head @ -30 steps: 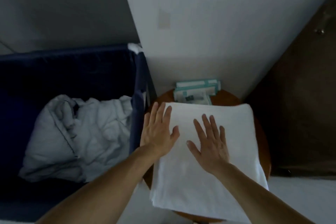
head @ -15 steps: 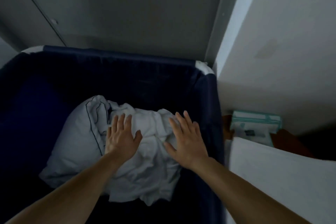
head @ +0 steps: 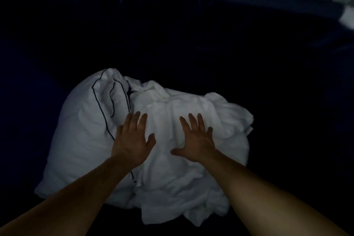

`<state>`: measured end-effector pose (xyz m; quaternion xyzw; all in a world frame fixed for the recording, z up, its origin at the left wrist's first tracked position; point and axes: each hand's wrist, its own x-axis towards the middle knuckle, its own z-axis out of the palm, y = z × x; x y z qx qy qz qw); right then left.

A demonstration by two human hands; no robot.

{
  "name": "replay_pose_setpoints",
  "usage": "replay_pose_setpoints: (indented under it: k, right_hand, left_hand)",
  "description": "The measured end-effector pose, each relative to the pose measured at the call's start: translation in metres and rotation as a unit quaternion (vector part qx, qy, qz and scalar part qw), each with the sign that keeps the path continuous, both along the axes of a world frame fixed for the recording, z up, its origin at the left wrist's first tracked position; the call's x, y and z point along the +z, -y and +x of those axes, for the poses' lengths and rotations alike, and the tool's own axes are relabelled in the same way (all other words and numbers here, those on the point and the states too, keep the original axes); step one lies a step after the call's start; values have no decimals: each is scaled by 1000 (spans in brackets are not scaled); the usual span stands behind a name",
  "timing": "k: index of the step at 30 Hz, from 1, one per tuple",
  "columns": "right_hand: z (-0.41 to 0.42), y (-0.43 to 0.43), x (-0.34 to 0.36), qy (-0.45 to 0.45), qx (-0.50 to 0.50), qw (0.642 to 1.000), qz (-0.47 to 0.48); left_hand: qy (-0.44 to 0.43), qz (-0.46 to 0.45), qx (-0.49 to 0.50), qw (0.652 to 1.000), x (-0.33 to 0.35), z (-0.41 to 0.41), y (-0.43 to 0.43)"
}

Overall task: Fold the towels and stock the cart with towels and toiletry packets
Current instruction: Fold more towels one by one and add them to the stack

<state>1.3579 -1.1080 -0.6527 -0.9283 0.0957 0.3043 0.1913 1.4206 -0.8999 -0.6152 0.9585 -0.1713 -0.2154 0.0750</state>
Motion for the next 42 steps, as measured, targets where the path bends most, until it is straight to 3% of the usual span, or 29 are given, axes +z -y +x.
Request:
replay_pose_setpoints:
  k: [6,9,11,14,20,26,30,33,36,38,42]
  right_hand:
    - [37,-26,-49,-62,17,996,-65]
    - [29,-36,-55,-14,16,995,-100]
    - [18,-40,-48,24,0,997,-70]
    - [1,-38,-21,82,-98,988,87]
    - [-13,-4,100,109,-317,900,277]
    - [-62,29,267,218,-318,848,363]
    - [-109,50,369,304,-308,777,457]
    - [-156,73,427,357,-317,731,488]
    - [-201,98,475,410,-314,691,505]
    - [-231,112,498,442,-304,692,482]
    - [-297,128,518,410,-262,767,419]
  left_hand:
    - [-29,-47,-5,998,-29,6,-11]
    - [-33,-71,-13,997,-33,5,-17]
    - [-37,-92,-15,995,-29,0,-19]
    - [-61,-113,-16,992,-15,-6,-19]
    - [-189,-152,-50,969,51,-10,6]
    - [-183,-258,-80,945,153,-43,58]
    - [-176,-336,-50,924,224,-96,102]
    - [-117,-421,-5,900,283,-134,131]
    - [-116,-468,-6,876,350,-170,157]
    - [-123,-500,16,857,395,-193,175]
    - [-137,-558,64,816,482,-233,207]
